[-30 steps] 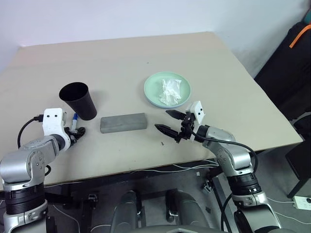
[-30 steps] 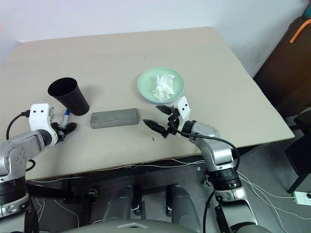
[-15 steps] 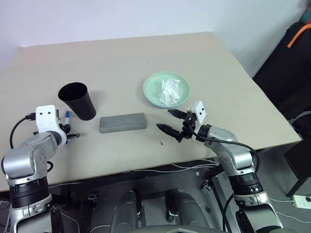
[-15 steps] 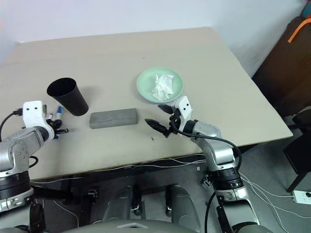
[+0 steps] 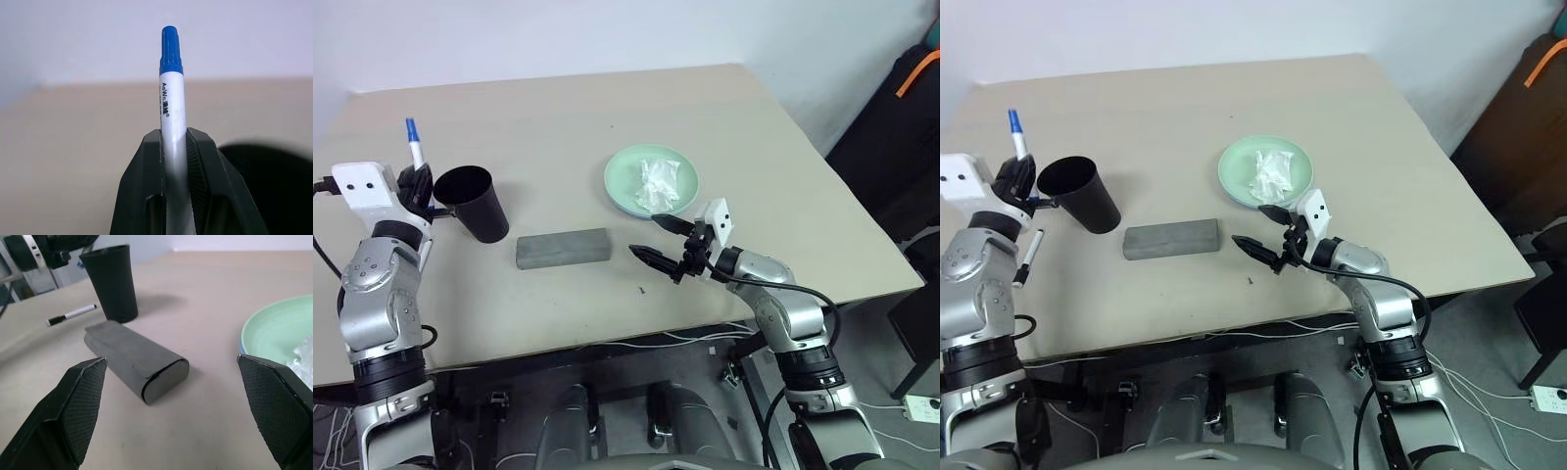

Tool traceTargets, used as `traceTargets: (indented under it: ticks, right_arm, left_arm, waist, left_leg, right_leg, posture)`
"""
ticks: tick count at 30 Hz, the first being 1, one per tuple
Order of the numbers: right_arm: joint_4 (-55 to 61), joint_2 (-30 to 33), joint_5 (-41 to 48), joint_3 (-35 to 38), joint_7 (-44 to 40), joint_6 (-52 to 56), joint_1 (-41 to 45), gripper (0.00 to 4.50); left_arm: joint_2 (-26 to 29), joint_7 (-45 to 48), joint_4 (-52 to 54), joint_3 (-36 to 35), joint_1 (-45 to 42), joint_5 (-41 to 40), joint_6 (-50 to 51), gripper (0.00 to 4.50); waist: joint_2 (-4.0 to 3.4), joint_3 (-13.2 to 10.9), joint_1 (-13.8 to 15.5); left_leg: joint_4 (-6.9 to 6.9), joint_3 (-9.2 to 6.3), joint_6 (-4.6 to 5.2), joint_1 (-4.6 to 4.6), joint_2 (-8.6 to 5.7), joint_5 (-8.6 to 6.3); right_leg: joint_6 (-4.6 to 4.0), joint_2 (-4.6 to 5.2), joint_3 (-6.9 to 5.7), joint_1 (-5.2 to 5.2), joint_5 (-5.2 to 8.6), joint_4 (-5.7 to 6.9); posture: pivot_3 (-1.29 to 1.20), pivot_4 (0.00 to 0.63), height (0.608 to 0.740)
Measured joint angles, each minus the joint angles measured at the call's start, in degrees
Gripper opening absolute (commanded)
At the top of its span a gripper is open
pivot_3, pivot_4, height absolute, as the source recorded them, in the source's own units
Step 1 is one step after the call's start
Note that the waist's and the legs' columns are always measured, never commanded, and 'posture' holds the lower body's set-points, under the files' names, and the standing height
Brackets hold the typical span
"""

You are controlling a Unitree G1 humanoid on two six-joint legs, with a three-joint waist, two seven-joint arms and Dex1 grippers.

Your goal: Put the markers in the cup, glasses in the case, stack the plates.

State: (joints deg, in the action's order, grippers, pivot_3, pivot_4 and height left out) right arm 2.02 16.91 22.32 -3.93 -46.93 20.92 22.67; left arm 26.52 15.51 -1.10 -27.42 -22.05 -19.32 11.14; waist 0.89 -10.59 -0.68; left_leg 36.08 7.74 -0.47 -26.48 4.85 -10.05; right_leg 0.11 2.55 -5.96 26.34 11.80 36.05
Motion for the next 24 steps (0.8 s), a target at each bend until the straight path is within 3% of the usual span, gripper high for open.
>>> traceTargets:
  ticks: [9, 17, 24]
  right_arm:
    - [-0.03, 0.20, 0.05, 0.11, -0.10, -0.55, -0.02, 4.50]
    - [-0.02, 0.65, 0.45, 0.38, -0.04, -0.55, -0.06, 4.50]
    - [0.03, 1.22, 0.36, 0.44, 0.34, -1.30, -0.46, 4.50]
  left_arm:
    - [0.78, 3.55, -7.08, -0.25, -4.22, 2.83, -23.66, 0.28]
    - [0.53, 3.85, -9.95, 1.30, -5.99, 2.34, -26.73, 0.28]
    - [-1.85, 10.48, -10.66, 2.96, -6.26, -3.85, -28.06, 0.28]
  waist:
    - [0.00, 0.00, 0.06]
    - [0.00, 0.00, 0.14]
    - [0.00, 0.00, 0.07]
  left_leg:
    - [0.05, -0.01, 0.01, 0.04, -0.02, 0.01]
    - [0.10, -0.01, 0.03, 0.03, -0.02, 0.02]
    - [0.13, 0.00, 0.16, 0.04, -0.03, 0.10]
  right_leg:
    - [0.17, -0.11, -0.01, -0.02, -0.05, 0.06]
    - [0.35, -0.09, -0.04, -0.08, 0.03, 0.06]
    - [0.38, -0.12, -0.03, -0.09, 0.01, 0.07]
  posture:
    - [0.00, 0.150, 0.740]
    - [0.00, 0.150, 0.740]
    - [0.00, 0.150, 0.740]
